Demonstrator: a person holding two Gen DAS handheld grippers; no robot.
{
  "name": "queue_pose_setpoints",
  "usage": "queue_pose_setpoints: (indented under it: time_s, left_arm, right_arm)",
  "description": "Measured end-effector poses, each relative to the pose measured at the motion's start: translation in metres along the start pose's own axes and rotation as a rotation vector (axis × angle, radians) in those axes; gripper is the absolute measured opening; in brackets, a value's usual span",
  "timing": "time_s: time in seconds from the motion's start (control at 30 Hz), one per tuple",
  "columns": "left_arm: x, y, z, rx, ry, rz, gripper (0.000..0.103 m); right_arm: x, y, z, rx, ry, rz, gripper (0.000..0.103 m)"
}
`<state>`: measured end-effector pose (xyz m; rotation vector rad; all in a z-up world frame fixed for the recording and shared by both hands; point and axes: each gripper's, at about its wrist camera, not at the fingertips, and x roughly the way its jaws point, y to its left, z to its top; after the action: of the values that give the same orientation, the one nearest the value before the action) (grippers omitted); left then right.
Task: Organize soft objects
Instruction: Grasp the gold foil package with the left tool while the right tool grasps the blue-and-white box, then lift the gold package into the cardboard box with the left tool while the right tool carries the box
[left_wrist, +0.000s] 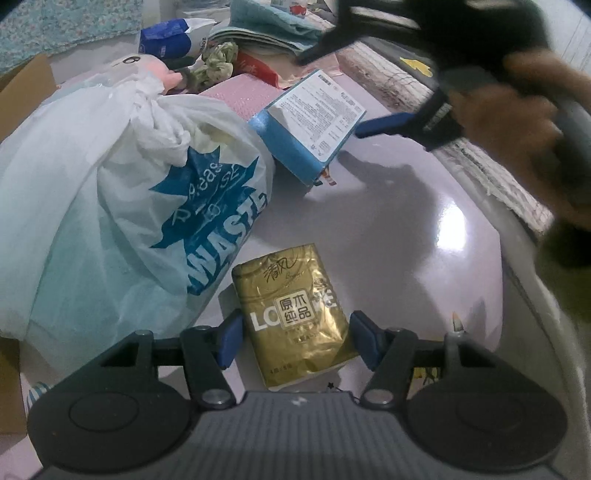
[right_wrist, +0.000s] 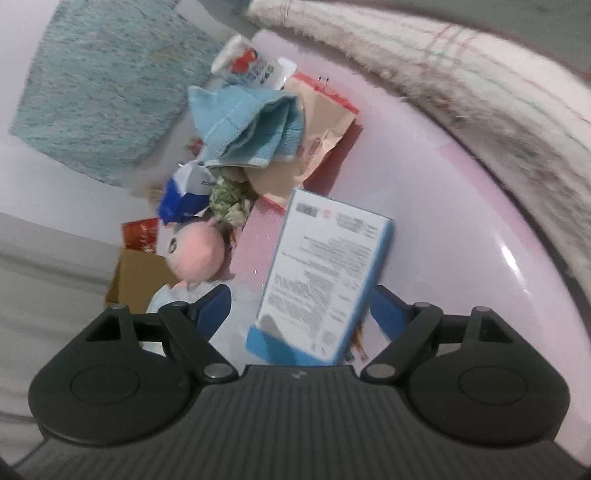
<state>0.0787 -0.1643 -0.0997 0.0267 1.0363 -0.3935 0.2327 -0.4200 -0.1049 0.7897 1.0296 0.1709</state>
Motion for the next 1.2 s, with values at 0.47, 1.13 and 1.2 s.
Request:
queue_pose_setpoints:
  time_s: [0.47,1.13,1.2]
  left_arm:
    - [0.000,0.006,-0.001,-0.007,-0.008,-0.047,0.063]
    - [-0.004,0.009,0.001,0.000,-0.011,-0.049,0.062]
    - [-0.010,0.008,0.000,0.015,-0.026,-0.055,0.062]
  right_arm:
    - [0.039,0.026,0.008,0.019,-0.004,-0.181,0.086]
    - [-0.035,-0.025,-0.030,0.081,-0.116,0.132,0.071]
    - [-0.050,-0.030,-0.037,0.088,-0.127,0.178,0.071]
